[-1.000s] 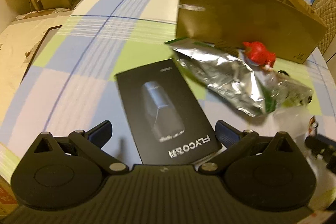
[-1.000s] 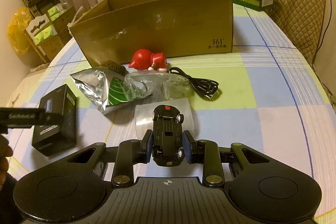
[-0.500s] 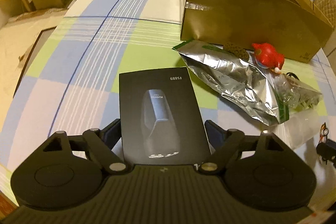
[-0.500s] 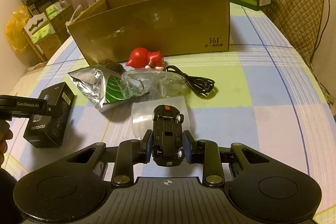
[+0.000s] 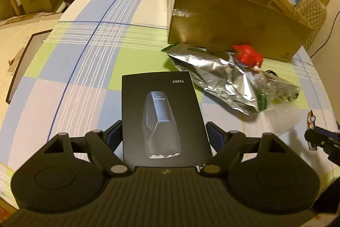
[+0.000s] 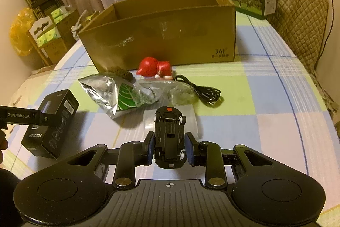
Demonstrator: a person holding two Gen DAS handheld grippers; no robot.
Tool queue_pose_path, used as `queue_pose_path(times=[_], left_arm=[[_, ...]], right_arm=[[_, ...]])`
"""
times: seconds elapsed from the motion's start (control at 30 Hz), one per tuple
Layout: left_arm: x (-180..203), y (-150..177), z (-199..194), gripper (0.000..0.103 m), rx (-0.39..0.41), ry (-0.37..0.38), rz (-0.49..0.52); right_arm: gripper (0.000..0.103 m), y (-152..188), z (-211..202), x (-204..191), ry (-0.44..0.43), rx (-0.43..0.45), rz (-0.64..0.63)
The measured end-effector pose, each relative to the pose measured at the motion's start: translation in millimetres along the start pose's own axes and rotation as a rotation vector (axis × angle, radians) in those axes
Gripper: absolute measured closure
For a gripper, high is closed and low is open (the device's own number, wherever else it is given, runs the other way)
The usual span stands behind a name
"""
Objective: Organize objects
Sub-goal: 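Carry the FLYCO box and toy car into the cardboard box and release both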
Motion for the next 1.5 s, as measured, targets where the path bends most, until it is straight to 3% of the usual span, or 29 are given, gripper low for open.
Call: queue_pose_path(times=[0.43,1.03,1.3,1.5], left_arm=[[35.3,13.7,-57.0,0.024,0.062,0.090,0.074],[49.5,26.7,-87.8,0.024,0.095,0.127,0.115],[50.9,17.8,-90.2,0.024,0.107,0.138,0.120],[59.9,-8.9,-86.9,0.024,0.123,0.155,0.136]], right_arm=[[0.076,-3.7,-40.5,-6.9,0.020,0.062,-0.010],[0.076,-2.5,-70.7,-13.2,0.033,0.100,-0.025],[0.076,-9.7,-68.7,-13.4,0.024,0.103,-0.043],[0.076,-34.4,-59.7,-3.0,0.024,0.115,-0.057]])
Point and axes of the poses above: each gripper's, at about its wrist camera, not at the fingertips, and z roughly the way its jaws point, x to its right, y to its underside, the point moved 1 cm from there along z, roughly the way its jaws point, and after that the axes turned 14 degrees about -z, right-handed, at the moved point
